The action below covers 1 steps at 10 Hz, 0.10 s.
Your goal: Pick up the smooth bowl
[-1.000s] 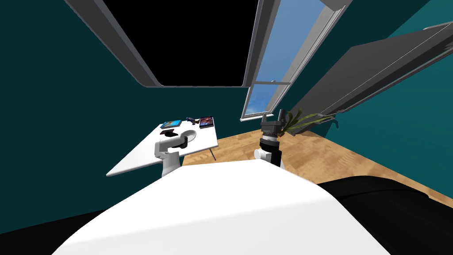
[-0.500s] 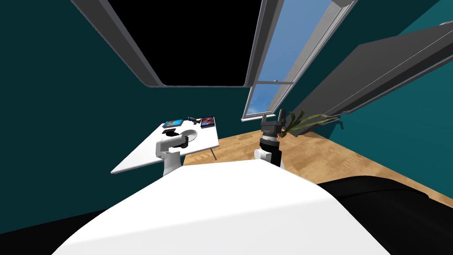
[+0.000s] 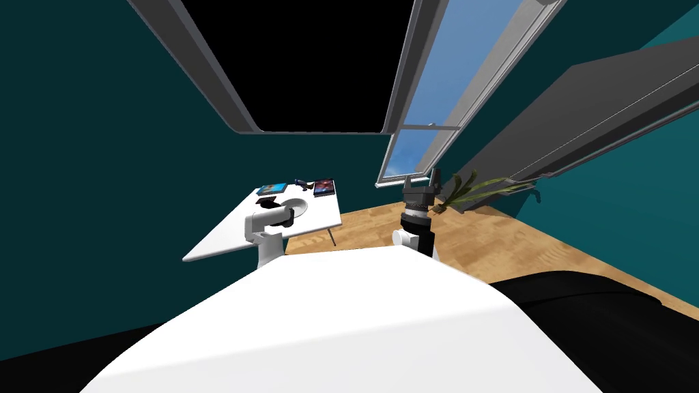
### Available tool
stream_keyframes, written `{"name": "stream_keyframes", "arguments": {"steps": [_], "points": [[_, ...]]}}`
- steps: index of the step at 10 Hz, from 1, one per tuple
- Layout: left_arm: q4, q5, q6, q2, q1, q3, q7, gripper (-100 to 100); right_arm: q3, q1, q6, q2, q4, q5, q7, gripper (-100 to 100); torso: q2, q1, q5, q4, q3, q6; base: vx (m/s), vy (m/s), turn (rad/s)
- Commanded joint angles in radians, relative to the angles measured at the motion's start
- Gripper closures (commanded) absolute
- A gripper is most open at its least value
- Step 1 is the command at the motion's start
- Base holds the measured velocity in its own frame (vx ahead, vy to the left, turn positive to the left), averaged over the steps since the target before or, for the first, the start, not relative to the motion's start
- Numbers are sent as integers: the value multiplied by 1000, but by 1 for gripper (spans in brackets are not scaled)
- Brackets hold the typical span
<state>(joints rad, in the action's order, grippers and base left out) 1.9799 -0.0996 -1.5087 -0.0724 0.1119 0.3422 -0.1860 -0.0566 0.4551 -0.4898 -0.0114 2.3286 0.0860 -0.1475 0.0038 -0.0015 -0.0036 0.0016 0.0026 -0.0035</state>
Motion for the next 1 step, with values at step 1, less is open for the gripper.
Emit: {"name": "stream_keyframes", "arguments": {"steps": [1], "points": [[0, 0, 0, 0, 0, 0, 0, 0, 0, 0, 0, 0, 0, 0, 0, 0, 0, 0, 0, 0, 0, 0, 0, 0, 0]]}}
